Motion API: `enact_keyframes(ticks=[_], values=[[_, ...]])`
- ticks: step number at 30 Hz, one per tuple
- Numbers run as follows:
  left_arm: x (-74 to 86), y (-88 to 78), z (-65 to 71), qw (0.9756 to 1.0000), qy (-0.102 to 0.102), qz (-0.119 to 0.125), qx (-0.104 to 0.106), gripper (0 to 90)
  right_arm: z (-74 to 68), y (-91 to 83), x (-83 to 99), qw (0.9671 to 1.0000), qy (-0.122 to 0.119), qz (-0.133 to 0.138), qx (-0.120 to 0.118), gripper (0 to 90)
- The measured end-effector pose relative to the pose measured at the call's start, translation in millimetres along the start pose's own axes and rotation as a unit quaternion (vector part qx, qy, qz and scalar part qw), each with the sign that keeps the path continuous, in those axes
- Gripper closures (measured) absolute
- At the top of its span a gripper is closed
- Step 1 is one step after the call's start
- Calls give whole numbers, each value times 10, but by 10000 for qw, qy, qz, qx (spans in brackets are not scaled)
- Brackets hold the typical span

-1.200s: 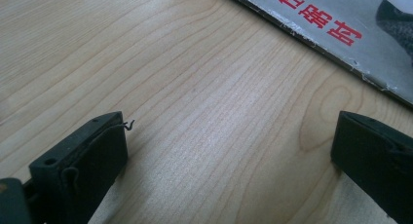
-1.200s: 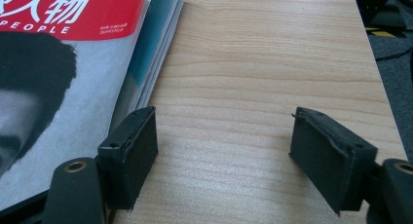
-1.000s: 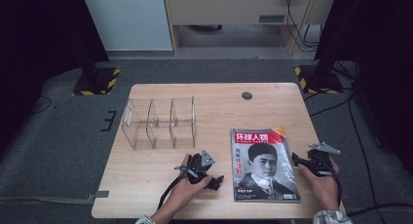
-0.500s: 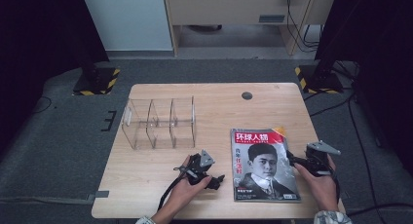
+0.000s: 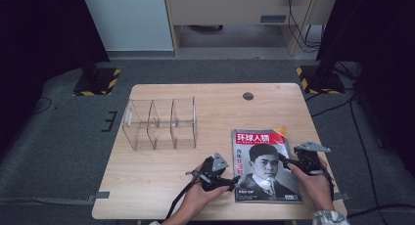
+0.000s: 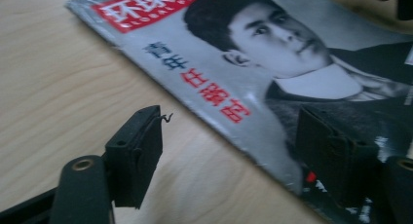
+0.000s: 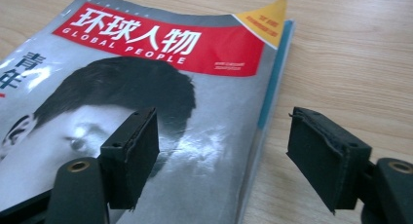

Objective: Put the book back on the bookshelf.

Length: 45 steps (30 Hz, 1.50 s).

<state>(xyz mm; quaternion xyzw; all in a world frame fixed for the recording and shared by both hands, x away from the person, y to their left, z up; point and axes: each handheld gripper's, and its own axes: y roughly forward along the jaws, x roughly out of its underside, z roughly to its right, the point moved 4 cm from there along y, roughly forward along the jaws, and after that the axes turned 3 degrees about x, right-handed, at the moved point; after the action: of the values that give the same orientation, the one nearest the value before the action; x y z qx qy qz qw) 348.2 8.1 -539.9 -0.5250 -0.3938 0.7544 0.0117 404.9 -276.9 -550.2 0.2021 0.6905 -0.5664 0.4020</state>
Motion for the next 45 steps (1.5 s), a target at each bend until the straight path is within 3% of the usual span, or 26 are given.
enact_keyframes(ticks=[3, 6, 7, 8, 13, 15, 21, 25, 31, 40, 45], values=[[3, 62, 96, 9999, 57, -24, 126, 303, -10, 28, 15, 10000, -10, -83, -9, 253], [-9, 104, 148, 9996, -99, -5, 270, 321, -13, 37, 28, 9999, -1, -156, -9, 243], [-7, 130, 173, 9996, -50, -59, 283, 324, -8, 42, 32, 9999, 6, -167, 0, 235], [17, 179, 208, 9995, 134, -173, 219, 324, 1, 54, 40, 9998, 47, -183, -26, 226], [53, 220, 219, 9993, 228, -269, 129, 322, -19, 74, 50, 9996, 91, -260, -92, 217], [89, 244, 214, 9985, 316, -453, 37, 321, -29, 73, 54, 9994, 80, -297, -130, 219], [97, 253, 207, 9990, 272, -354, -14, 300, -45, 94, 76, 9993, 15, -365, -108, 221], [95, 260, 205, 9990, 289, -338, -28, 301, -63, 88, 72, 9993, -45, -314, -174, 254], [99, 261, 201, 9990, 325, -316, -25, 301, -33, 12, 35, 9994, 139, -73, -297, 355], [99, 261, 201, 9989, 328, -320, -26, 302, -158, -186, -61, 9983, -47, 346, -463, 469], [99, 260, 202, 9990, 325, -321, -30, 301, -208, -241, -70, 9980, -208, 387, -454, 493]])
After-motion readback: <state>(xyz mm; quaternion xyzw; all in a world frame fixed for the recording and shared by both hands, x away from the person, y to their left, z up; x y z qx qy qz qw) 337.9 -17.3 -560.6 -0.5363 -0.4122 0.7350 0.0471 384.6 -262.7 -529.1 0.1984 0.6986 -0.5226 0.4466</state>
